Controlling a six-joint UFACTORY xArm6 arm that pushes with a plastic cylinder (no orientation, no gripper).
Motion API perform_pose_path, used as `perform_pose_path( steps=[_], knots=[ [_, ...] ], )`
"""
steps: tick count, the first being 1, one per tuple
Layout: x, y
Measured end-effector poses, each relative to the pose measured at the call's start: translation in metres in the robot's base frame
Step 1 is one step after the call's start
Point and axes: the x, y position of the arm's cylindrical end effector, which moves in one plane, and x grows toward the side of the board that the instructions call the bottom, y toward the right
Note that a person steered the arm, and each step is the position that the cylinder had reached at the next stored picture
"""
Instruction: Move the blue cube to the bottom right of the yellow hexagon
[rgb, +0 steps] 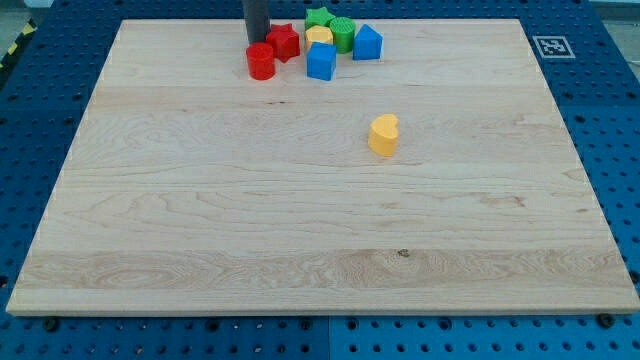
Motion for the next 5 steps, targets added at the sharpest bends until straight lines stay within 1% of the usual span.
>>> perform_pose_path(
  steps=[2, 3, 4, 5],
  knots=[
    [0.050, -0.062],
    [0.081, -0.045],
    [0.087, -0.029],
    [0.087, -0.029]
  ],
)
